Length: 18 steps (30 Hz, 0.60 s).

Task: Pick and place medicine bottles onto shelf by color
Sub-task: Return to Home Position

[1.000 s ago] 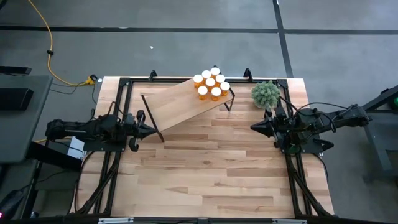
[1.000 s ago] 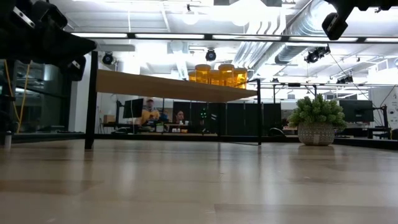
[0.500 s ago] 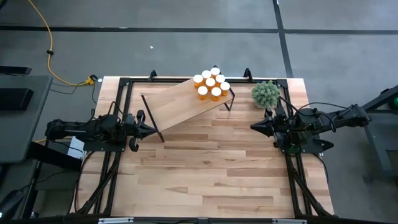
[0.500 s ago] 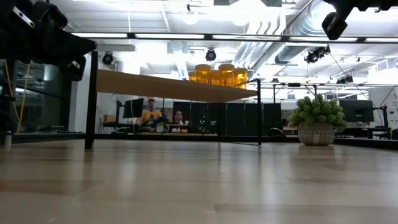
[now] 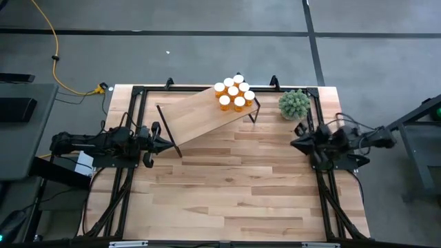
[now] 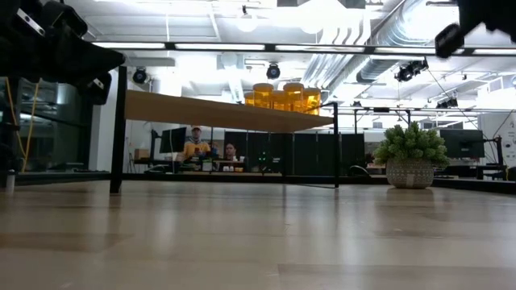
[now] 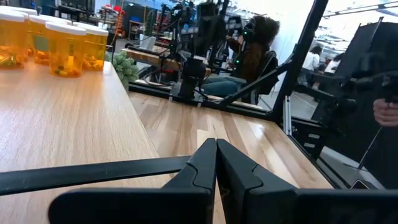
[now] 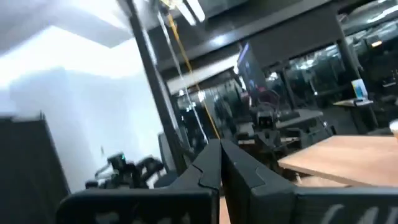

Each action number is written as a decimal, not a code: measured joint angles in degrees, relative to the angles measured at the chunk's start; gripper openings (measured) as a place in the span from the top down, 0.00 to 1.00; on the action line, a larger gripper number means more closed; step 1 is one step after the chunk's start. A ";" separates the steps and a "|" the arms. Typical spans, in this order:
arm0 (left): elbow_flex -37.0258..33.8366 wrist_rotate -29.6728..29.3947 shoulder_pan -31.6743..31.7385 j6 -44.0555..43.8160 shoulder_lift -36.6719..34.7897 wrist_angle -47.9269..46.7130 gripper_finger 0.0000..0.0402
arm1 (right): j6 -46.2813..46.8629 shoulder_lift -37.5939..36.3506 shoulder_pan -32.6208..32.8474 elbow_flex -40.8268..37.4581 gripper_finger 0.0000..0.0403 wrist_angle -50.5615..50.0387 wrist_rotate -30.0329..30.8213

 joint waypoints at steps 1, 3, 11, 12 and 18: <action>0.00 -0.01 0.01 -0.01 0.00 -0.01 0.99 | 0.71 0.17 -0.22 -2.42 1.00 3.39 0.60; 0.00 0.04 0.02 0.01 -0.06 0.03 0.99 | 1.45 0.69 -1.04 -5.52 1.00 5.34 1.27; -0.02 -0.04 0.02 -0.01 0.19 0.39 0.99 | -4.02 0.41 -3.91 -5.53 1.00 -5.04 1.43; -0.02 -0.04 0.02 0.01 0.18 0.36 0.99 | -4.20 0.16 -4.01 -5.53 1.00 -8.12 1.52; -0.02 -0.02 0.02 0.00 0.20 0.35 0.99 | -7.15 0.81 -4.13 -5.49 1.00 -14.37 0.50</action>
